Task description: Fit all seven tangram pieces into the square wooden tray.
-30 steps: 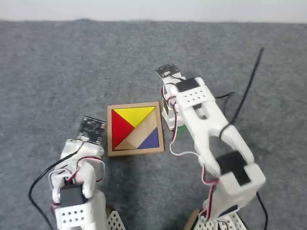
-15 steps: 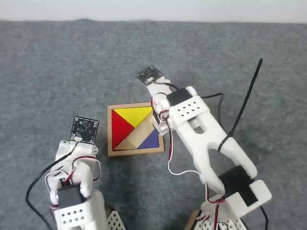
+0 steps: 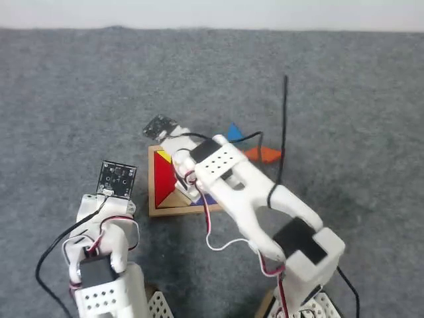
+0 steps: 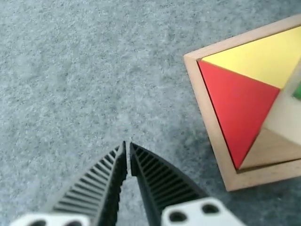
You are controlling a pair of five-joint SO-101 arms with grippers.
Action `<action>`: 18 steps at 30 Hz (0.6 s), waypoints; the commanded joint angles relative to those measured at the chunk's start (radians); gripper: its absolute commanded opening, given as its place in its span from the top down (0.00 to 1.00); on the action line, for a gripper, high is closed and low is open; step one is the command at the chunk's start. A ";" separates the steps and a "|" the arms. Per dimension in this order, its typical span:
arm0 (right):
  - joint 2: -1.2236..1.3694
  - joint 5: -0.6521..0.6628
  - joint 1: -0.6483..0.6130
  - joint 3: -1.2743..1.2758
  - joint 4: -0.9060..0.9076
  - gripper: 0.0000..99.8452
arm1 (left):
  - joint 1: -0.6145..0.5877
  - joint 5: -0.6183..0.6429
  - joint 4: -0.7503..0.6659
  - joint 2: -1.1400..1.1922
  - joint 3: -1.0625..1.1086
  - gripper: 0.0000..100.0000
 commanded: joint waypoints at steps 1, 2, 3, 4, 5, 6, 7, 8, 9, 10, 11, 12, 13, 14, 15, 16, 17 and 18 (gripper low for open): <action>0.016 0.044 -0.022 -0.095 0.021 0.89 | -0.040 -0.003 -0.049 -0.009 -0.013 0.99; 0.028 0.044 -0.027 -0.112 0.039 0.89 | -0.060 0.000 -0.066 -0.009 -0.015 0.99; 0.036 0.044 -0.039 -0.127 0.051 0.89 | -0.074 0.002 -0.078 -0.009 -0.013 0.99; 0.044 0.044 -0.047 -0.143 0.059 0.89 | -0.083 0.005 -0.084 -0.009 -0.013 0.99; 0.051 0.046 -0.053 -0.152 0.061 0.89 | -0.086 0.021 -0.087 -0.009 -0.013 0.99; 0.059 0.046 -0.054 -0.161 0.059 0.89 | -0.087 0.037 -0.089 -0.009 -0.015 0.99; 0.070 0.049 -0.058 -0.170 0.058 0.89 | -0.087 0.049 -0.089 -0.009 -0.015 0.99; 0.081 0.049 -0.058 -0.181 0.059 0.89 | -0.087 0.051 -0.091 -0.009 -0.015 0.99; 0.091 0.049 -0.058 -0.189 0.059 0.89 | -0.087 0.051 -0.091 -0.009 -0.015 0.99; 0.101 0.051 -0.058 -0.195 0.061 0.88 | -0.087 0.051 -0.091 -0.009 -0.015 0.99; 0.105 0.051 -0.058 -0.196 0.068 0.87 | -0.087 0.051 -0.091 -0.009 -0.015 0.99; 0.110 0.051 -0.058 -0.196 0.073 0.84 | -0.087 0.051 -0.091 -0.009 -0.015 0.99; 0.110 0.048 -0.059 -0.196 0.074 0.81 | -0.087 0.051 -0.091 -0.009 -0.015 0.99; 0.110 0.049 -0.065 -0.196 0.074 0.78 | -0.087 0.051 -0.091 -0.009 -0.015 0.99; 0.110 0.049 -0.068 -0.196 0.074 0.75 | -0.087 0.051 -0.091 -0.009 -0.015 0.99; 0.110 0.049 -0.073 -0.196 0.074 0.72 | -0.087 0.051 -0.091 -0.009 -0.015 0.99; 0.110 0.049 -0.076 -0.196 0.076 0.70 | -0.087 0.051 -0.091 -0.009 -0.015 0.99; 0.110 0.049 -0.081 -0.198 0.087 0.69 | -0.087 0.051 -0.091 -0.009 -0.015 0.99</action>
